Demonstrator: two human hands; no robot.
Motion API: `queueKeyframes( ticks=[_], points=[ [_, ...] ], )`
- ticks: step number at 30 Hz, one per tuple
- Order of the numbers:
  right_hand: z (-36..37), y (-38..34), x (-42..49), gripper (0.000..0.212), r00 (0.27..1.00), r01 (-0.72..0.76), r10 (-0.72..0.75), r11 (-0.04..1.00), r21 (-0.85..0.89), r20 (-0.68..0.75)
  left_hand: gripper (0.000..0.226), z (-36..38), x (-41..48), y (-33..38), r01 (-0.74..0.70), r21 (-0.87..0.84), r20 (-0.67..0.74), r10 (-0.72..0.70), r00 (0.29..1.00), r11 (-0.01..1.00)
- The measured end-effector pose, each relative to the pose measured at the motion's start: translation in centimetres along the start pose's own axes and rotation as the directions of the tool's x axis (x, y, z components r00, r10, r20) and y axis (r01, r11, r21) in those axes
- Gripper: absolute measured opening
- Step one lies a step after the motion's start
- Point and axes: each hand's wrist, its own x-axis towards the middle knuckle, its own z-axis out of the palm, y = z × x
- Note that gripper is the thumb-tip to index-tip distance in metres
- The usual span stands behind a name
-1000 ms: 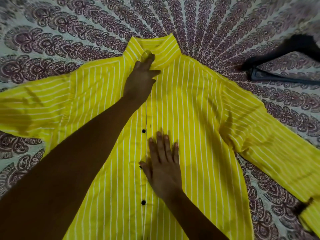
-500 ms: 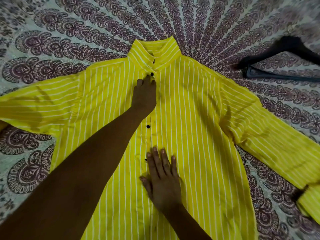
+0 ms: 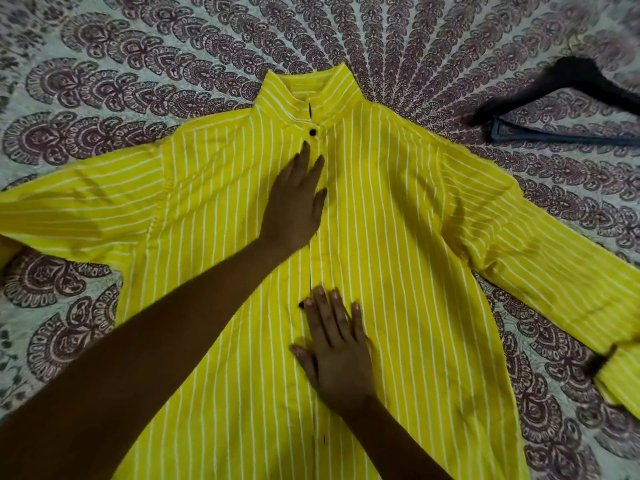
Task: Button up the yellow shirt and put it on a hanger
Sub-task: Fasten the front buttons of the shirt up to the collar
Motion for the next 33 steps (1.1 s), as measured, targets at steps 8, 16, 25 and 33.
queueKeyframes(
  ticks=[8,16,25,33],
  points=[
    [0.5,-0.7,-5.9,0.063,1.0,-0.014,0.016,0.997,-0.079,0.026,0.061,3.3,-17.4,2.2,-0.077,0.122,0.144,0.059,0.988,0.99],
    [0.6,-0.5,-13.9,0.063,0.99,0.113,-0.112,0.994,-0.01,0.082,0.053,3.7,-24.0,5.1,0.047,0.091,0.133,-0.058,0.989,0.995],
    [-4.2,9.1,-19.8,0.051,0.487,-0.79,0.795,0.578,0.207,-0.361,0.034,4.2,-27.3,9.8,0.387,-0.125,-0.012,-0.391,0.92,0.914],
    [-6.8,14.6,-23.1,0.021,0.52,-0.772,0.852,0.498,0.396,-0.057,0.027,3.9,-30.3,11.3,0.528,-0.241,-0.084,-0.559,0.825,0.815]
  ],
)
